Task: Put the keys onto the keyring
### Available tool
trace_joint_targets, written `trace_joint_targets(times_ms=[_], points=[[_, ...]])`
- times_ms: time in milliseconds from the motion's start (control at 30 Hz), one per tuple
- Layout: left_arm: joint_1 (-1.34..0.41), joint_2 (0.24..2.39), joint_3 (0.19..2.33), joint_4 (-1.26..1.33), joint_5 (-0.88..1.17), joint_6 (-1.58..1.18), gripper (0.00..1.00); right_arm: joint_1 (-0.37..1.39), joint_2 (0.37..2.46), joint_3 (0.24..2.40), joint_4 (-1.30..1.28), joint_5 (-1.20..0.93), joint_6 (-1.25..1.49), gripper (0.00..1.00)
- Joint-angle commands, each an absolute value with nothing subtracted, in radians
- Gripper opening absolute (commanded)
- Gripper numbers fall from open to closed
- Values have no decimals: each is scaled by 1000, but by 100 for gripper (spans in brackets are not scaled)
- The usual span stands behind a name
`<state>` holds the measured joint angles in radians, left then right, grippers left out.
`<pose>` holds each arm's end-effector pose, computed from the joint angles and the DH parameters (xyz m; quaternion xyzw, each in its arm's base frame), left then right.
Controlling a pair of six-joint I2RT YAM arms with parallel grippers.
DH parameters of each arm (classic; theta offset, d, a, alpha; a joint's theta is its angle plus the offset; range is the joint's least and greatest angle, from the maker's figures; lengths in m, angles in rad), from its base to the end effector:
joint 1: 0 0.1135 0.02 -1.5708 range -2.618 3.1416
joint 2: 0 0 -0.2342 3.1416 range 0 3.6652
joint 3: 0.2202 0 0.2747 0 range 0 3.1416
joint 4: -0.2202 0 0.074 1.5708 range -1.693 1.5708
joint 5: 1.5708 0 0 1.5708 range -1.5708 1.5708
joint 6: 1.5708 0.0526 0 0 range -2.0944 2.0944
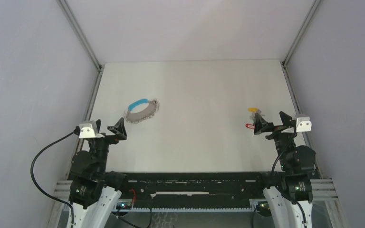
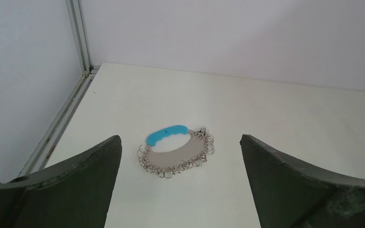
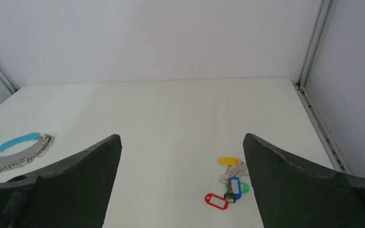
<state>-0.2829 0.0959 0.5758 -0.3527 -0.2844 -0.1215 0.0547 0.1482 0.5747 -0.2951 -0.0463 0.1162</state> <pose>0.1198 -0.0194 0.3287 -0.0533 0.6605 -0.0575 0.7467 0.1327 0.0097 0.3302 0.0029 0.6592 0.0794 0.7478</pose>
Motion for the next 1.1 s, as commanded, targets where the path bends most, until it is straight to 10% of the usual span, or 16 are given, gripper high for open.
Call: trace_joint_targets(times_ms=[0,467,1067], points=[[-275,101,585,-317,-268,-119,100,55,163,583,-266,-48,129,100],[-274,275,599,-319,-219,-178,100,68,154,583,-268,-50,137,100],[-274,1024,746,-145,-171,-414,92,158,107,583,-285,-34,130,100]])
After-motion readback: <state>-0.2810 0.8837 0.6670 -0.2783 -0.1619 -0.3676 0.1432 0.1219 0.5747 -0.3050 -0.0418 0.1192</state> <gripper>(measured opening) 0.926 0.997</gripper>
